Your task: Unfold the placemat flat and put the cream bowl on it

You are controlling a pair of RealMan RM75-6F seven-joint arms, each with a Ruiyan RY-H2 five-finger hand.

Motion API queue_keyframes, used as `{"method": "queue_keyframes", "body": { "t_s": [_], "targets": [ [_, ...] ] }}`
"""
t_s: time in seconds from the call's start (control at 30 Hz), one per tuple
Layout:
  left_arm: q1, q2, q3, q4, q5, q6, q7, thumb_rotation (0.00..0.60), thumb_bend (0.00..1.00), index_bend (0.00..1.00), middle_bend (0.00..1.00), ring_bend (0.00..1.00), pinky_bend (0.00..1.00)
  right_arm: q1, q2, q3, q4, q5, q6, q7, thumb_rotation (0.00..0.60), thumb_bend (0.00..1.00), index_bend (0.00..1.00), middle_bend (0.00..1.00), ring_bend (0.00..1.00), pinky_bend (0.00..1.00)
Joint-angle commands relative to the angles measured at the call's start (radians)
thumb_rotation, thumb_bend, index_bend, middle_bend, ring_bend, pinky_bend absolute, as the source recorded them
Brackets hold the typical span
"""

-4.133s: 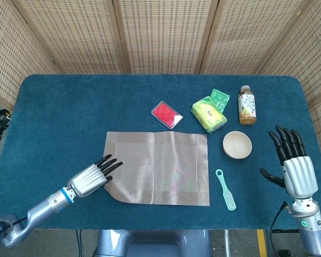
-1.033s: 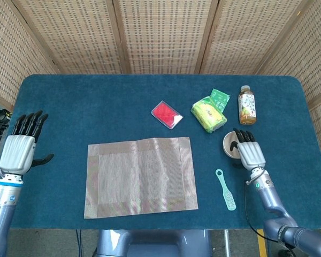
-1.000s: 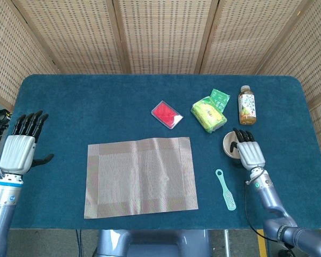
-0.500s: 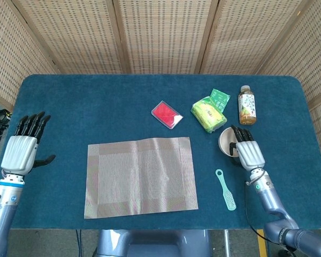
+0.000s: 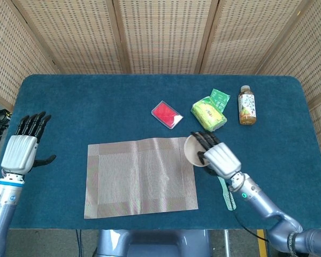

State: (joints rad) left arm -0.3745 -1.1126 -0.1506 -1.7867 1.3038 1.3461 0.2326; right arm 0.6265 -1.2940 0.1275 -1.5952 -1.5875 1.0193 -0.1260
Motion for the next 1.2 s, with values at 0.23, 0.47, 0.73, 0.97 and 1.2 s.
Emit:
{"method": "queue_keyframes", "body": {
  "t_s": [0.23,0.47,0.73,0.97,1.2],
  "targets": [
    [0.000,0.015,-0.009,0.007,-0.011,-0.023,-0.038,0.600,0.00,0.00,0.00,0.00,0.00,0.258,-0.071,0.053,-0.045,0.037,-0.307,-0.176,0.600,0.60,0.73,0.00,0.00,0.00],
    [-0.001,0.021,-0.013,0.012,-0.016,-0.036,-0.058,0.600,0.00,0.00,0.00,0.00,0.00,0.336,-0.189,0.055,0.017,0.087,-0.370,-0.276,0.600,0.60,0.73,0.00,0.00,0.00],
    [-0.003,0.026,-0.015,0.015,-0.019,-0.049,-0.074,0.600,0.00,0.00,0.00,0.00,0.00,0.391,-0.291,0.060,0.070,0.183,-0.400,-0.388,0.600,0.60,0.73,0.00,0.00,0.00],
    [-0.001,0.033,-0.013,0.013,-0.008,-0.053,-0.088,0.600,0.00,0.00,0.00,0.00,0.00,0.400,-0.321,0.017,0.093,0.241,-0.397,-0.459,0.600,0.60,0.73,0.00,0.00,0.00],
    [0.000,0.030,-0.009,0.009,0.001,-0.053,-0.083,0.600,0.00,0.00,0.00,0.00,0.00,0.405,-0.319,-0.017,0.064,0.272,-0.385,-0.515,0.600,0.60,0.72,0.00,0.00,0.00]
  ]
}}
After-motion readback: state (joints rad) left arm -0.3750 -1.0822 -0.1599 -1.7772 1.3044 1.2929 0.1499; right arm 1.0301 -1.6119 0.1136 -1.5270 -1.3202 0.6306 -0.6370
